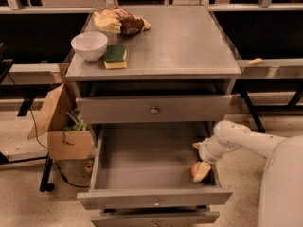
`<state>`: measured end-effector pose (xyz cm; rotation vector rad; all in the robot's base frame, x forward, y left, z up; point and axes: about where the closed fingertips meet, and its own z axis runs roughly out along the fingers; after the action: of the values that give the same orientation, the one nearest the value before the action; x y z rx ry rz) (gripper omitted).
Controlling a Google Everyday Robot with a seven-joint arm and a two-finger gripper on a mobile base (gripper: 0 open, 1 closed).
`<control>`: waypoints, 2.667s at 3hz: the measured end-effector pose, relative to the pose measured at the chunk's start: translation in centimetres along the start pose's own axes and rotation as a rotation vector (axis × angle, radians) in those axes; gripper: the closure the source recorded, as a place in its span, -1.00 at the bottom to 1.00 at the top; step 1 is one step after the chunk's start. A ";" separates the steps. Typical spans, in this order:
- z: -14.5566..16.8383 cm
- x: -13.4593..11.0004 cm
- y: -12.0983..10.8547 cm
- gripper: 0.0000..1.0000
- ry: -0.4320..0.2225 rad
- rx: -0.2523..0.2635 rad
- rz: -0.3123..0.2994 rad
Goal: Pick apple from middle drawer and place on counter
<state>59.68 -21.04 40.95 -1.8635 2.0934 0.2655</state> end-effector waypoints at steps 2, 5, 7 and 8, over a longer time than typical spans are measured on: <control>0.9 2.4 0.7 -0.80 0.052 -0.007 0.003; 1.2 3.4 1.1 0.51 0.061 0.011 -0.032; -6.1 -1.1 2.6 1.00 -0.008 0.098 -0.094; -13.3 -4.0 4.5 1.00 -0.016 0.185 -0.143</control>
Offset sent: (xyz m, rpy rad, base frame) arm -0.0129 -0.0390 -0.0214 -0.0920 0.0013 -0.0202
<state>54.09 -21.41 54.42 -1.8811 1.8932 0.0506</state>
